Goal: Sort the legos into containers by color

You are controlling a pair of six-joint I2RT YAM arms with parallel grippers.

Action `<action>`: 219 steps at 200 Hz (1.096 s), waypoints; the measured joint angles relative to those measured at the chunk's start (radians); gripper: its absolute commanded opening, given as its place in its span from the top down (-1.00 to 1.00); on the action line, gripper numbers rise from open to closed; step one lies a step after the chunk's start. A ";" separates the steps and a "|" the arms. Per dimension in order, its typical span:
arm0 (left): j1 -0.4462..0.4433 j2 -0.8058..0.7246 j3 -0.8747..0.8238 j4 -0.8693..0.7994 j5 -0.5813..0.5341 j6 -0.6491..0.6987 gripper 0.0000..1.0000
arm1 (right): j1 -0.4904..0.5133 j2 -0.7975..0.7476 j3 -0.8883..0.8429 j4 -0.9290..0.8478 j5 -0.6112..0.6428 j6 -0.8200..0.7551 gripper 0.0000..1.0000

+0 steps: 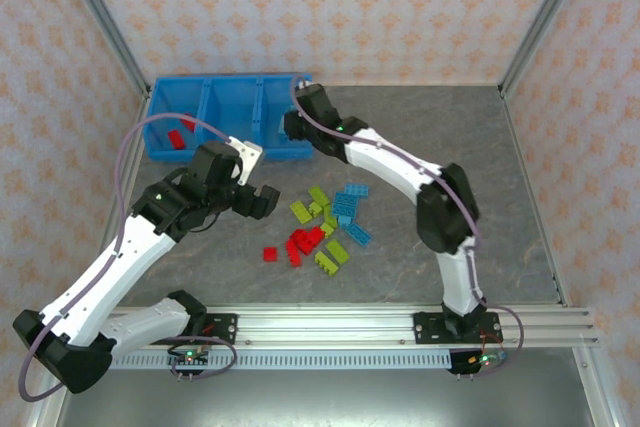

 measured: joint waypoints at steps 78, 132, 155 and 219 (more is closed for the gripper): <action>0.000 -0.001 -0.008 0.014 -0.061 0.006 -1.00 | 0.000 0.448 0.549 -0.224 0.114 -0.062 0.27; 0.000 0.022 -0.013 0.015 -0.092 0.007 -1.00 | 0.000 0.439 0.580 -0.309 0.083 -0.062 0.19; 0.000 0.029 -0.014 0.015 -0.103 0.006 -1.00 | 0.000 0.323 0.467 -0.330 0.033 -0.059 0.19; 0.000 0.021 -0.043 0.014 -0.111 -0.272 -1.00 | 0.000 -0.413 -0.205 -0.306 -0.150 -0.066 -0.10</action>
